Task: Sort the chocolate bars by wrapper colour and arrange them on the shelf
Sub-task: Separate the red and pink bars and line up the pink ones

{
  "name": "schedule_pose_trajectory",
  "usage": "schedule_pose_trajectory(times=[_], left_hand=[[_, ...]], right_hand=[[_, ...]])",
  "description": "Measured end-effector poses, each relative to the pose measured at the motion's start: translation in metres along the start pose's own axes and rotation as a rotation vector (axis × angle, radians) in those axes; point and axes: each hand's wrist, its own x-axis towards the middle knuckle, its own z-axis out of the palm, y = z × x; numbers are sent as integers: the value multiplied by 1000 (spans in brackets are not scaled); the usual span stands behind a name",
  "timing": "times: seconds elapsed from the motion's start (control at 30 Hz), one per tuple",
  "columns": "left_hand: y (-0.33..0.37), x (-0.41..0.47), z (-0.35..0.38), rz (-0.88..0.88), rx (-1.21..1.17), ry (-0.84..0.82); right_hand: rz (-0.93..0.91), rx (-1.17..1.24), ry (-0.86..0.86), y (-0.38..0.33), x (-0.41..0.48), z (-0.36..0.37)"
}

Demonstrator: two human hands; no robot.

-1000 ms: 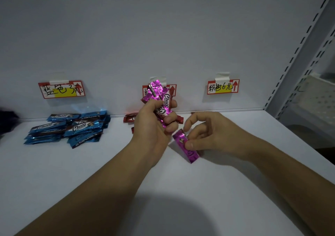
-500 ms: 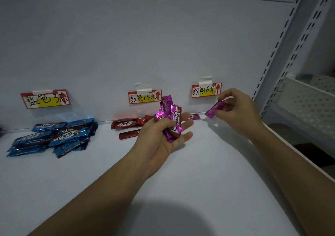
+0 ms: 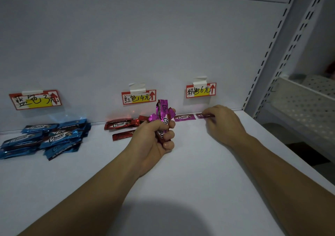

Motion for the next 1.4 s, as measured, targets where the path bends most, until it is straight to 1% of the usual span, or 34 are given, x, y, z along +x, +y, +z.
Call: schedule_pose_trajectory(times=[0.13, 0.37, 0.53, 0.57, 0.6, 0.63, 0.67, 0.7, 0.73, 0.77, 0.8, 0.87, 0.97, 1.07, 1.23, 1.27, 1.33, 1.4], left_hand=[[-1, 2, 0, -14, 18, -2], [0, 1, -1, -71, 3, -20], [1, 0, -1, -94, -14, -43], [1, -1, -1, -95, 3, -49], [2, -2, -1, -87, 27, -57], [2, -2, -1, -72, 55, -68], [2, -4, 0, -55, 87, -83], [2, -5, 1, -38, 120, -100], [3, -6, 1, -22, 149, -120], [3, -6, 2, -6, 175, -137], [3, -7, 2, 4, 198, -147], [3, -9, 4, 16, 242, -156], [3, -12, 6, 36, 305, -172], [2, -13, 6, 52, 329, -162], [0, -13, 5, 94, 485, -179], [1, -13, 5, 97, 482, -175], [1, -10, 5, 87, 427, -139], [0, -7, 4, 66, 349, -86]], right_hand=[[-2, -3, -46, 0, -1, 1], [-29, -18, -37, 0, -1, 3], [-16, -47, -75, -4, -3, 2], [-18, -38, -49, -8, -4, 0], [-21, 12, 13, -14, -6, -4], [-21, 119, 97, -23, -8, -9], [-19, 276, 166, -36, -10, -16], [-17, 456, 178, -49, -12, -24], [-15, 626, 122, -63, -14, -31], [-14, 764, 29, -75, -17, -36], [-15, 849, -56, -82, -19, -37], [-10, 927, -125, -87, -21, -38], [38, 1001, -121, -83, -19, -41], [44, 916, -84, -77, -17, -46], [55, 898, -95, -78, -18, -52], [79, 924, -65, -77, -17, -54], [164, 1068, 9, -71, -13, -60], [230, 1207, 29, -64, -11, -67]])
